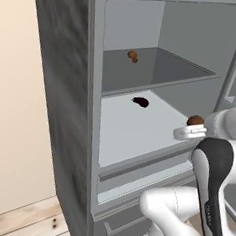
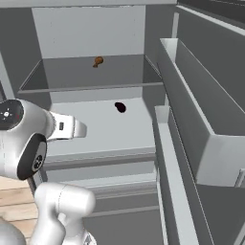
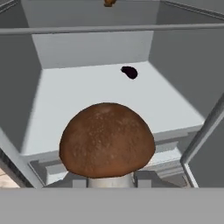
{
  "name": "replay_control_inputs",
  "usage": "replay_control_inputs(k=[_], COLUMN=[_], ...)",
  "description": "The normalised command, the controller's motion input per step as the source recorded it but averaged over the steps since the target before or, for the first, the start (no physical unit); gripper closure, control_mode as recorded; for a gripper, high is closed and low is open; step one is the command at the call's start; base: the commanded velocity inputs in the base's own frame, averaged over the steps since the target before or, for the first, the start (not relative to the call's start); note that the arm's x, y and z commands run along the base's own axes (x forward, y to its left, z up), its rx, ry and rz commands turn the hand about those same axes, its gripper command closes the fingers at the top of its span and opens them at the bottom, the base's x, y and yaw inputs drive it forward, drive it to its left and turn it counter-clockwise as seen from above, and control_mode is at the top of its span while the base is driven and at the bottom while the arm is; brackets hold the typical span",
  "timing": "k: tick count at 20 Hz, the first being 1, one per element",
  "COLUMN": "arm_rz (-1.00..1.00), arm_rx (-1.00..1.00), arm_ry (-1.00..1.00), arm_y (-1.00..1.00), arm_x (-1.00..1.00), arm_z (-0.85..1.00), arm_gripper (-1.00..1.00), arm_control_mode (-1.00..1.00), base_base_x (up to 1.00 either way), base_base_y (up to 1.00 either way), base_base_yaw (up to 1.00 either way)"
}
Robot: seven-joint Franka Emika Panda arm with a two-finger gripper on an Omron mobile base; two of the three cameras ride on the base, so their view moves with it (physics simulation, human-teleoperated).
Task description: Transport the fish and mushroom to the fridge. Place the fish on the rack containing meat and place the mushroom on the rack containing the vegetable, ensuring meats and vegetables are on different racks.
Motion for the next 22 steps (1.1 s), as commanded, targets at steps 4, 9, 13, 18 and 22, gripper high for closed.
replay_control_inputs(k=[4, 9, 13, 18, 22], arm_rz=[0.1, 0.1, 0.1, 0.09, 0.06], arm_rx=[0.0, 0.0, 0.0, 0.0, -0.01], arm_ry=[0.0, 0.05, 0.05, 0.02, 0.11], arm_y=[0.0, -0.01, -0.02, -0.03, 0.0], arm_x=[0.99, 0.84, 0.75, 0.77, 0.71], arm_z=[-0.47, -0.47, -0.41, -0.32, -0.4], arm_gripper=[1.0, 1.0, 1.0, 1.0, 1.0], arm_control_mode=[-1.0, -1.0, -1.0, -1.0, -1.0], base_base_x=[0.0, 0.0, 0.0, 0.0, 0.0], base_base_y=[0.0, 0.0, 0.0, 0.0, 0.0], base_base_yaw=[0.0, 0.0, 0.0, 0.0, 0.0])
